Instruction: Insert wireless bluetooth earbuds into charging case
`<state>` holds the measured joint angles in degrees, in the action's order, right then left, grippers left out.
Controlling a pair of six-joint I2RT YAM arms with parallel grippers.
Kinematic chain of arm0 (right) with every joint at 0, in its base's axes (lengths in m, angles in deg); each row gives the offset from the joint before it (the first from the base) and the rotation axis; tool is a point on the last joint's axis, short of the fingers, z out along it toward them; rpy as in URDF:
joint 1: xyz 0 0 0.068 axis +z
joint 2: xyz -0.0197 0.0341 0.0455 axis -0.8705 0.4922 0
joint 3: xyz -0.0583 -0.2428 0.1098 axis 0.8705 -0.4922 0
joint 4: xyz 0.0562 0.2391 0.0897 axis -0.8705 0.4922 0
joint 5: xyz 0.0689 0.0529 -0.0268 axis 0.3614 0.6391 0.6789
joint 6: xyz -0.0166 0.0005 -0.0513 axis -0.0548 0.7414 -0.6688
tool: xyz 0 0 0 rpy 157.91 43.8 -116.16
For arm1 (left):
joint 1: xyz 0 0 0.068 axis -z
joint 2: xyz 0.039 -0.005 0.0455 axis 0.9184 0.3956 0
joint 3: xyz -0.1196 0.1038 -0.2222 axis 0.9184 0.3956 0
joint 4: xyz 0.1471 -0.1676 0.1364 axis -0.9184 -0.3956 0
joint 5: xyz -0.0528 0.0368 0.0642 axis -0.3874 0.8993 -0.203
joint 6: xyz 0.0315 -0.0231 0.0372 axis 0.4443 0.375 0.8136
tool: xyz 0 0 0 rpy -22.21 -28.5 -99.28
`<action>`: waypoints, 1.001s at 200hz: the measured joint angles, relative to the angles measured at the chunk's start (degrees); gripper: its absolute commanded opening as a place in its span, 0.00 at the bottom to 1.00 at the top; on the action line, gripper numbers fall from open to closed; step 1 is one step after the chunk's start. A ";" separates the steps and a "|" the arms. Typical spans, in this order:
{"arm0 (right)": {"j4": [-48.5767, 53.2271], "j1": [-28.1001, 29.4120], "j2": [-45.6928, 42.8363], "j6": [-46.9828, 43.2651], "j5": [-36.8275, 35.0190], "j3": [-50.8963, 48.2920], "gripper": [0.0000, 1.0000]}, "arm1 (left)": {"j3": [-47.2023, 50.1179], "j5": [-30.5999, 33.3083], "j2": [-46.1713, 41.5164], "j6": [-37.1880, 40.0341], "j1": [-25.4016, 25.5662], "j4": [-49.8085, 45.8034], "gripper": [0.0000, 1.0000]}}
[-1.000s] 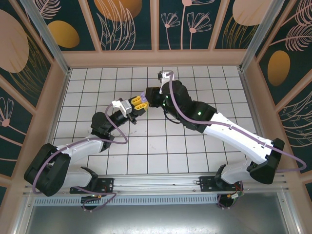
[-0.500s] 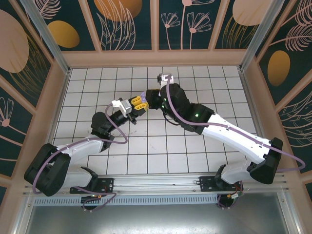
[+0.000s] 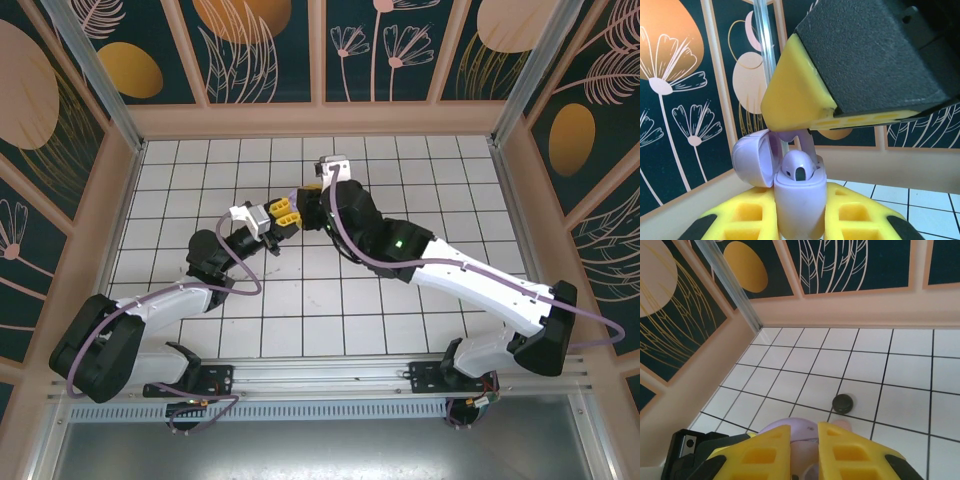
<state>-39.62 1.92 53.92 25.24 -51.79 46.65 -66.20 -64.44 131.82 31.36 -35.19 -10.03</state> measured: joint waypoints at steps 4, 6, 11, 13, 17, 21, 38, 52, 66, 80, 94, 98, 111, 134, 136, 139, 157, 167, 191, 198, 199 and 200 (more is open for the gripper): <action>0.02 0.28 0.11 -0.31 -0.55 -0.04 0.16 | 0.00 0.00 0.00 0.00 0.00 0.02 0.00; 0.02 0.44 0.15 -0.35 -0.90 -0.09 0.16 | 0.00 0.00 0.00 0.00 0.00 0.04 0.00; 0.04 0.83 0.31 -0.87 -1.60 -0.20 0.16 | 0.00 0.00 0.00 0.00 0.00 0.17 0.00; 0.04 0.96 0.35 -0.92 -1.84 -0.28 0.16 | 0.00 0.02 0.00 -0.02 0.00 0.20 0.00; 0.04 1.25 0.44 -1.27 -2.54 -0.42 0.16 | 0.00 0.02 -0.02 -0.04 0.00 0.22 0.00; 0.04 1.51 0.52 -1.33 -3.04 -0.59 0.16 | 0.00 0.04 -0.02 -0.11 0.00 0.22 0.00; -0.37 2.23 0.59 -1.84 -4.98 -1.20 0.16 | 0.00 -0.11 0.00 -0.20 0.00 -0.15 0.00; -0.79 2.64 0.59 -2.19 -6.01 -1.36 0.22 | 0.00 -0.24 0.00 -0.17 0.00 -0.15 0.00; -0.90 2.84 0.59 -2.32 -6.69 -1.44 0.36 | 0.00 -0.26 -0.02 -0.17 0.00 -0.11 0.00; -0.85 3.17 0.59 -2.10 -6.86 -1.42 0.47 | 0.00 -0.22 0.00 -0.20 0.00 -0.17 0.00; -0.39 3.61 0.61 -1.62 -6.82 -1.09 0.52 | 0.00 -0.22 0.00 -0.20 0.00 -0.07 0.00; -0.26 3.69 0.61 -1.77 -6.78 -0.96 0.53 | 0.00 -0.22 -0.02 -0.17 0.02 -0.04 0.00; 0.09 3.78 0.50 -1.55 -6.73 -0.26 0.56 | -0.04 -0.20 -0.02 -0.17 0.00 -0.09 0.00; 0.17 3.52 -1.16 -1.20 -5.95 1.09 0.58 | -0.07 -0.20 -0.02 -0.17 0.02 -0.09 0.00; 0.20 3.43 -1.40 -1.14 -5.73 1.18 0.58 | -0.07 -0.20 -0.02 -0.17 0.00 -0.07 0.00; 0.22 3.32 -1.75 -1.09 -5.46 1.33 0.58 | -0.09 -0.20 -0.02 -0.20 0.00 -0.07 0.00; 0.31 2.12 -4.15 -0.39 -3.56 2.27 0.58 | -0.09 -0.20 -0.02 -0.20 0.00 -0.07 0.00; 0.33 1.09 -5.51 0.26 -2.45 2.56 0.58 | -0.09 -0.22 -0.02 -0.22 0.00 -0.07 0.00; 1.03 -2.25 -6.71 1.01 0.79 3.06 0.56 | -0.04 -0.22 -0.02 -0.42 0.00 -0.04 0.00; 1.38 -3.41 -6.64 1.36 2.05 3.06 0.55 | 0.02 -0.22 -0.02 -0.42 0.02 -0.04 0.00; 1.40 -3.54 -6.62 1.42 2.21 3.06 0.55 | 0.04 -0.22 -0.02 -0.44 0.00 -0.04 0.00; 1.53 -3.76 -6.58 1.53 2.38 3.06 0.55 | 0.07 -0.24 -0.02 -0.44 0.00 -0.07 0.00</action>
<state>-38.09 -1.84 47.34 26.77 -49.41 49.71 -66.13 -64.68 131.80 30.92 -35.19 -10.09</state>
